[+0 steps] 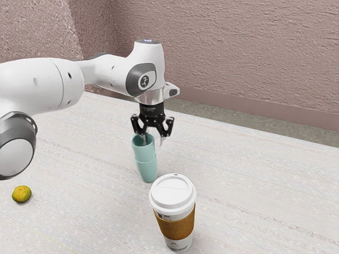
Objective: Place the left cup onto the right cup
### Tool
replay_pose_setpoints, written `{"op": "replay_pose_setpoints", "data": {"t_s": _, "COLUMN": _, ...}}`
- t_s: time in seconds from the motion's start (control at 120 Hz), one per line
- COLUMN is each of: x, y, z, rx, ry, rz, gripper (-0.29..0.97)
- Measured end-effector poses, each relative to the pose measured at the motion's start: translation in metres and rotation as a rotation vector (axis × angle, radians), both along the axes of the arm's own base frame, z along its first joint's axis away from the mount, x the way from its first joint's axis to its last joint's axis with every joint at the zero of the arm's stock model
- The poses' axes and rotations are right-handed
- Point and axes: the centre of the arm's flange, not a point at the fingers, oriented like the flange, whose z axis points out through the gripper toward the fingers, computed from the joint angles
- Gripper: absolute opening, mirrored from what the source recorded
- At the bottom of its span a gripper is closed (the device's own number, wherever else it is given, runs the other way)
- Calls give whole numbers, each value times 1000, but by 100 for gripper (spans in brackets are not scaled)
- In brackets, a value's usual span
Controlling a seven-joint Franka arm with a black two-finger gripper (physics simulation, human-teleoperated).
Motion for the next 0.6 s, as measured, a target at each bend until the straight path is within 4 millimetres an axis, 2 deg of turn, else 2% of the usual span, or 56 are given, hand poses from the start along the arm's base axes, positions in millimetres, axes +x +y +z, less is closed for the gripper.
{"op": "replay_pose_setpoints", "data": {"t_s": 0.133, "x": 1, "y": 0, "z": 12, "rx": -1, "ry": -19, "rz": -3, "gripper": 48}}
{"op": "replay_pose_setpoints", "data": {"t_s": 0.25, "x": 2, "y": 4, "z": 55, "rx": 0, "ry": -65, "rz": -8, "gripper": 56}}
{"op": "replay_pose_setpoints", "data": {"t_s": 0.367, "x": -3, "y": 6, "z": 84, "rx": 2, "ry": -81, "rz": -14, "gripper": 60}}
{"op": "replay_pose_setpoints", "data": {"t_s": 0.6, "x": -32, "y": 13, "z": 156, "rx": -33, "ry": -112, "rz": -139, "gripper": 64}}
